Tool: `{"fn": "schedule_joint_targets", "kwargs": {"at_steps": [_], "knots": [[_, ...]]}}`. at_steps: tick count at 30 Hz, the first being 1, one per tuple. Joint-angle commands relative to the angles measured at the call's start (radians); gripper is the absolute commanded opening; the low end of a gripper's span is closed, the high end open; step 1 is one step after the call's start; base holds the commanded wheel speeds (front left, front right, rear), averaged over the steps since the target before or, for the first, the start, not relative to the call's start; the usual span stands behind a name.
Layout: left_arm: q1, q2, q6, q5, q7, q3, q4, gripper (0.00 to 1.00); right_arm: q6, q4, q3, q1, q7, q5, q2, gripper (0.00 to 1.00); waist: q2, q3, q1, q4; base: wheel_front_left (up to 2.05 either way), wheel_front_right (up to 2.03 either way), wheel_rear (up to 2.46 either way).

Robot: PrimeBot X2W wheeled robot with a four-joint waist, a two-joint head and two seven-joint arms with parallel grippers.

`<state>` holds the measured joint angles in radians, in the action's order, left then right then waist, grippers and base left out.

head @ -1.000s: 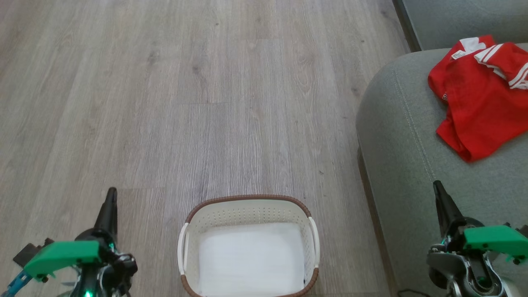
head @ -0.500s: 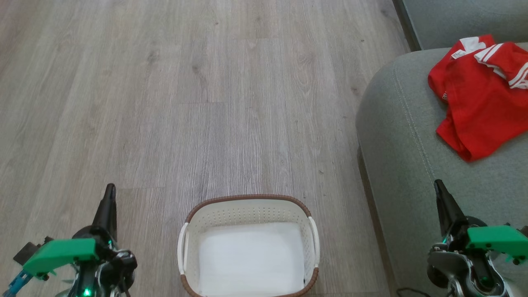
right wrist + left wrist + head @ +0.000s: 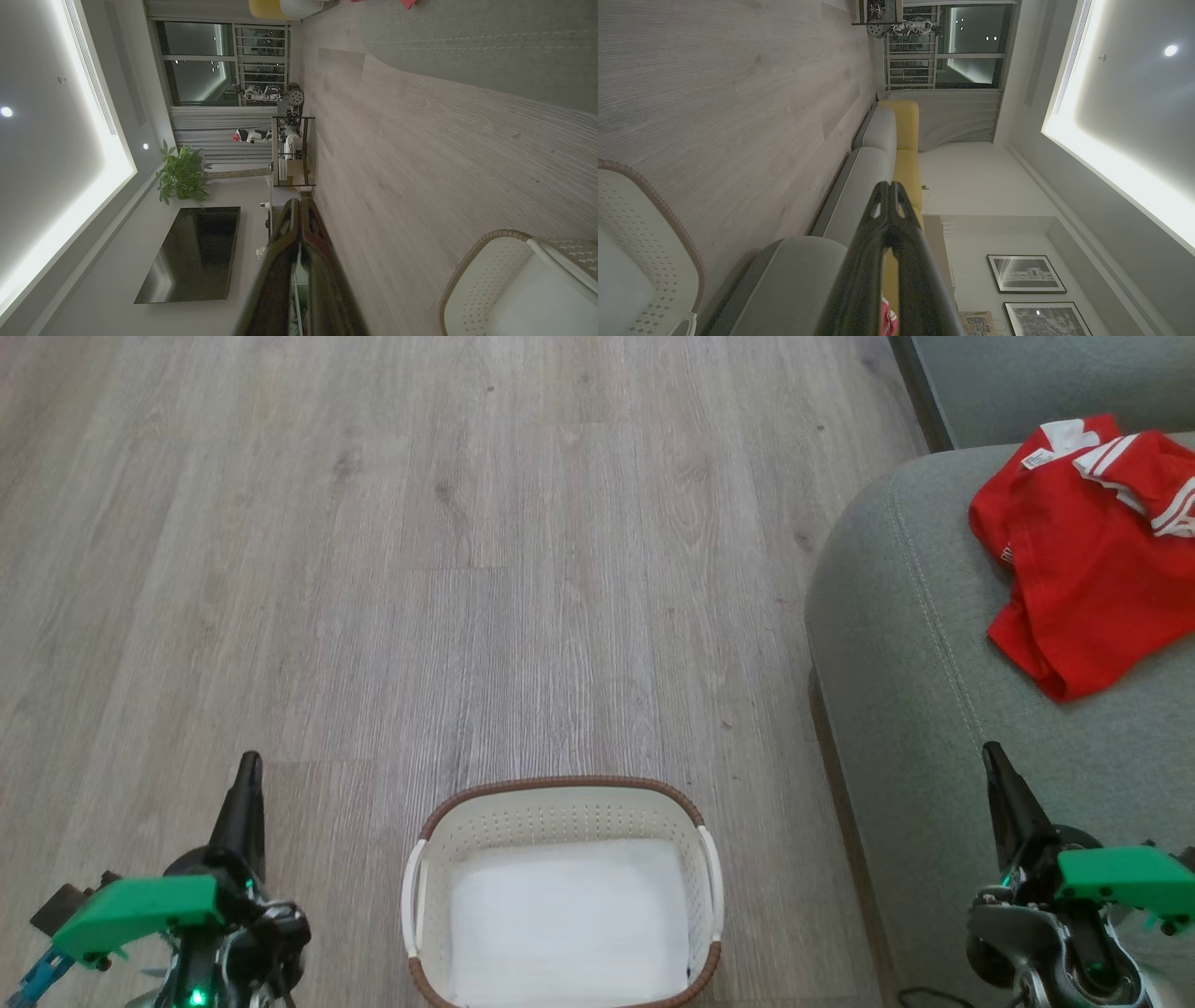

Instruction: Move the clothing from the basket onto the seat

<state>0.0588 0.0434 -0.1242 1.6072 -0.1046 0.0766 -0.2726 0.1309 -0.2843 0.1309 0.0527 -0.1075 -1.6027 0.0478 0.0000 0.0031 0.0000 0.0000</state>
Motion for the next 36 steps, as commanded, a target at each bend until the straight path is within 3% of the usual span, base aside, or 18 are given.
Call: {"fn": "schedule_joint_targets", "kwargs": {"at_steps": [1,36], "knots": [[0.049,0.008,-0.007,0.002,-0.008,0.036,0.027,0.0,0.0,0.039,-0.017,0.055,-0.006,-0.006,0.002,0.0,0.0,0.0,0.0,0.0,0.0,0.0,0.0],[0.049,0.008,-0.007,0.001,-0.009,0.037,0.027,0.0,0.0,0.039,-0.017,0.055,-0.006,-0.006,0.002,0.0,0.0,0.0,0.0,0.0,0.0,0.0,0.0]]}}
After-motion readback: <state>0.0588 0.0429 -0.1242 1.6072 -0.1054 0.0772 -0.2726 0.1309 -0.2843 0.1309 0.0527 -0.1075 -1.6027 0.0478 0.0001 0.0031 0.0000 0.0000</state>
